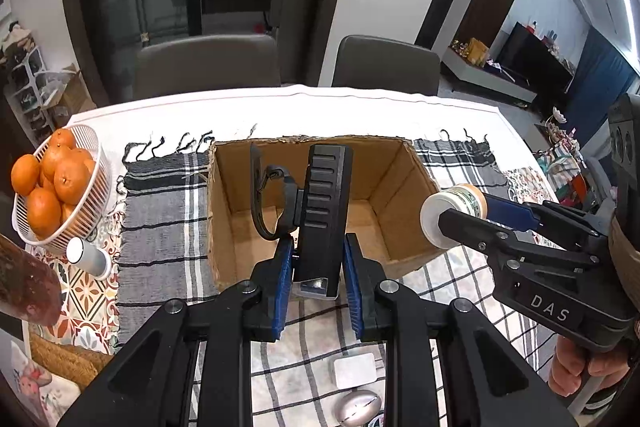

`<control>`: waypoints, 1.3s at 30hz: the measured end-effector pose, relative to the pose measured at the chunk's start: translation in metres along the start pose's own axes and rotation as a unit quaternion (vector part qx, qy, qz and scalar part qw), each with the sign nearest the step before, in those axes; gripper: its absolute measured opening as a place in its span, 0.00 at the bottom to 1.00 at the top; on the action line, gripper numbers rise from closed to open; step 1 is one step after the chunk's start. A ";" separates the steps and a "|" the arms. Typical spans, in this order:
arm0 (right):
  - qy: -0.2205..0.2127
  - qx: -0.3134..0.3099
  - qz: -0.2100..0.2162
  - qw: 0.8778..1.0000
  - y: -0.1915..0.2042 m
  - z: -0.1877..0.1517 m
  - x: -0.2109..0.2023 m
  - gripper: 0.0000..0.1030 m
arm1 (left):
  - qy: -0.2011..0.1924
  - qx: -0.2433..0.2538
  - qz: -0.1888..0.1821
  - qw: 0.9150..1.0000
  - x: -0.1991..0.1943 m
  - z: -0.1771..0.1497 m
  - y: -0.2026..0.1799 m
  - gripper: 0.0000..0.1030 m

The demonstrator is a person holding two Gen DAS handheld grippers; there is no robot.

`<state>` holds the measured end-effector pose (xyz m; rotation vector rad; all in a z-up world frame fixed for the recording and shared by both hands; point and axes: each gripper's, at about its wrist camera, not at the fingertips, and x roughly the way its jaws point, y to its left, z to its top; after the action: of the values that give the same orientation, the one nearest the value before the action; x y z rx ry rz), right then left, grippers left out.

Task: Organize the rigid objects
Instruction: 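Lower the bike light into the box with the left tool while the right tool drops the jar in, then move the left tool to the white charger and grasp it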

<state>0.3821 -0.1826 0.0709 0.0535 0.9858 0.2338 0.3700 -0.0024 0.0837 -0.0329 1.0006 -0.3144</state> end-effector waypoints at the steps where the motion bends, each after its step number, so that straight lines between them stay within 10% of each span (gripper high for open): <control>1: 0.003 0.000 0.000 1.000 -0.001 0.002 0.003 0.40 | 0.003 -0.003 0.000 1.000 0.003 0.002 0.001 0.24; 25: 0.109 -0.011 -0.017 0.994 -0.007 0.007 0.093 0.40 | 0.115 -0.029 0.051 0.992 0.104 0.007 0.023 0.24; 39: 0.070 -0.006 -0.017 0.997 -0.011 0.004 0.075 0.42 | 0.059 -0.005 0.075 0.995 0.067 -0.002 0.012 0.42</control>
<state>0.4269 -0.1769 0.0096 0.0083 1.1242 0.2142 0.4044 -0.0092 0.0251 0.0522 1.1156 -0.1747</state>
